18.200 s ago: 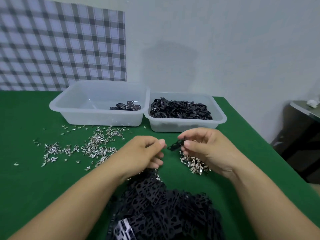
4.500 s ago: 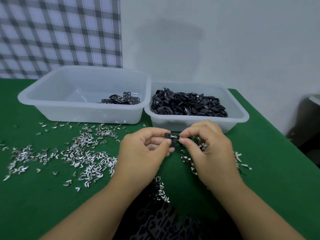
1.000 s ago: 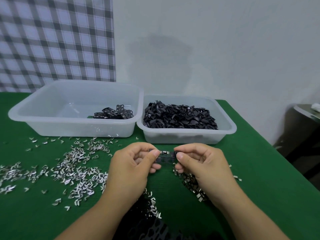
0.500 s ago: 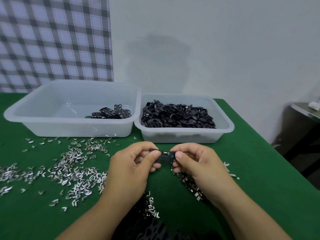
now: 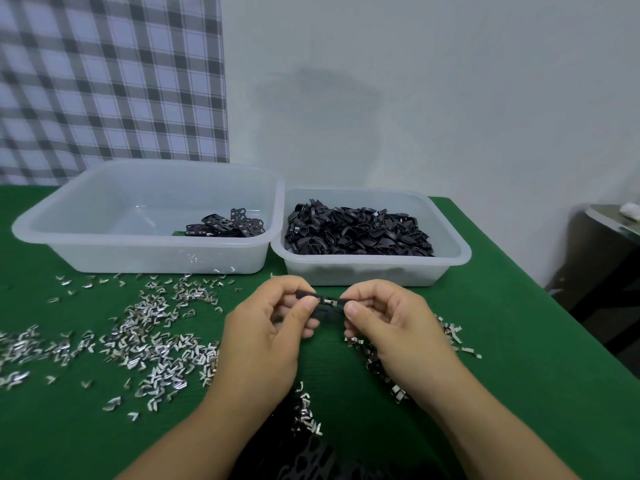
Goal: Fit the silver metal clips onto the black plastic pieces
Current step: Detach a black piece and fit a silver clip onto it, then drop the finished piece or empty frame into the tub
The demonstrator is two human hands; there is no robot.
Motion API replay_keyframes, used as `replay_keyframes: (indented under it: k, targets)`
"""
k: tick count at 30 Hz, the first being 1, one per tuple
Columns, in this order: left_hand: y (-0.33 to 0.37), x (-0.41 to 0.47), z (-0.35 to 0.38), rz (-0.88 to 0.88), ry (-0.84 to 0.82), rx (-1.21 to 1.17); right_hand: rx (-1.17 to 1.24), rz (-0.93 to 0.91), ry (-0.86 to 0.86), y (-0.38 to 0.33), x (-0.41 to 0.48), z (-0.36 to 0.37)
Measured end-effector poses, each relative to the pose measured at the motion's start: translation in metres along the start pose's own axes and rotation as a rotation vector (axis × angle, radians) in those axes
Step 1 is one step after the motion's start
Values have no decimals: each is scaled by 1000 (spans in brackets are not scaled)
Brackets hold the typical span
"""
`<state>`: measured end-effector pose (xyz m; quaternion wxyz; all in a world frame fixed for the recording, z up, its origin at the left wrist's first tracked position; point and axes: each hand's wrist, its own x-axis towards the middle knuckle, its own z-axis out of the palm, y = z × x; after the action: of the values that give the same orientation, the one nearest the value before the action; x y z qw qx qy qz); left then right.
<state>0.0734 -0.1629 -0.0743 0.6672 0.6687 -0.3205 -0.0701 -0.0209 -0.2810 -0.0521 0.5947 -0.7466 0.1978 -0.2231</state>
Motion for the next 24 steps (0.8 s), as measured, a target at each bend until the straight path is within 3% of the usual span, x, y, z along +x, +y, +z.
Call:
replay_keyframes:
  k: [7,11,13,17,24]
  targets:
    - [-5,1,-1,-30,5,53,-256,-133,120,-3,-2,-1]
    - [-4,0,-1,-47,13,13,-524,-475,377,-23,-5,0]
    - [0,-2,-1,-47,26,-10,-549,-598,407,-42,7,11]
    - [-2,-1,-2,-27,48,61,-549,-655,303,-83,60,52]
    - [3,3,-5,-78,90,77,-722,-355,-35,-85,105,80]
